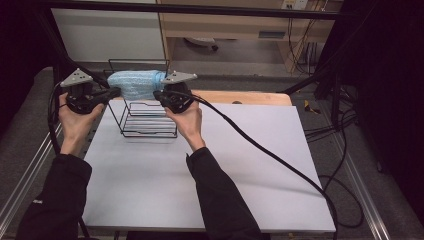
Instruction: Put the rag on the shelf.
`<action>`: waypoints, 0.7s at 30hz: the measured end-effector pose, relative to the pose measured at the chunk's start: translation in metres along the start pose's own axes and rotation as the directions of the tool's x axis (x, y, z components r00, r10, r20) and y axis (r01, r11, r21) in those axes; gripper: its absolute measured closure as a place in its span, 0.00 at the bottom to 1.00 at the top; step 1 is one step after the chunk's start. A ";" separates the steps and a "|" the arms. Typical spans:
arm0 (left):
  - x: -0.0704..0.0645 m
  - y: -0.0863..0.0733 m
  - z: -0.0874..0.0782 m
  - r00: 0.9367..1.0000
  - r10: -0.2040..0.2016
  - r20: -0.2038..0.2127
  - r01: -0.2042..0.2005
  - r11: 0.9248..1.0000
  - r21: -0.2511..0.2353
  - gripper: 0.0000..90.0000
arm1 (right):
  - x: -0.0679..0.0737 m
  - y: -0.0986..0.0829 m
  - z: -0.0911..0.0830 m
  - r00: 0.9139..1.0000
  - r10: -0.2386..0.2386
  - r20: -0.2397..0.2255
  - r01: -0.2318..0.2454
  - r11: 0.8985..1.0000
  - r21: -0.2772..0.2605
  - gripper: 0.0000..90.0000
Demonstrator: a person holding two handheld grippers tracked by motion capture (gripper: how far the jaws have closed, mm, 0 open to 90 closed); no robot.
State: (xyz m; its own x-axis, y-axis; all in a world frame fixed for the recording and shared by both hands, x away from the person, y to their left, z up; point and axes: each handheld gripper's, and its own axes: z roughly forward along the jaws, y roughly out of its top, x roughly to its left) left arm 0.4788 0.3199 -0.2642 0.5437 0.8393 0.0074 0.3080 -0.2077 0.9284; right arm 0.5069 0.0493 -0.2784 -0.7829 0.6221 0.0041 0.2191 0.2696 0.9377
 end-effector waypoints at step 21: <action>-0.004 0.001 -0.026 1.000 -0.027 0.015 0.027 0.999 -0.029 0.91 | 0.010 0.013 -0.025 0.999 -0.021 -0.046 0.019 0.999 -0.039 0.83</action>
State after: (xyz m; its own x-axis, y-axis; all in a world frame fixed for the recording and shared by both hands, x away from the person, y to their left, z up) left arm 0.4570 0.3296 -0.2536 0.5472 0.8367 -0.0234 0.3003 -0.1701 0.9385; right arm 0.4874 0.0408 -0.2579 -0.8132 0.5819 0.0002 0.1813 0.2531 0.9503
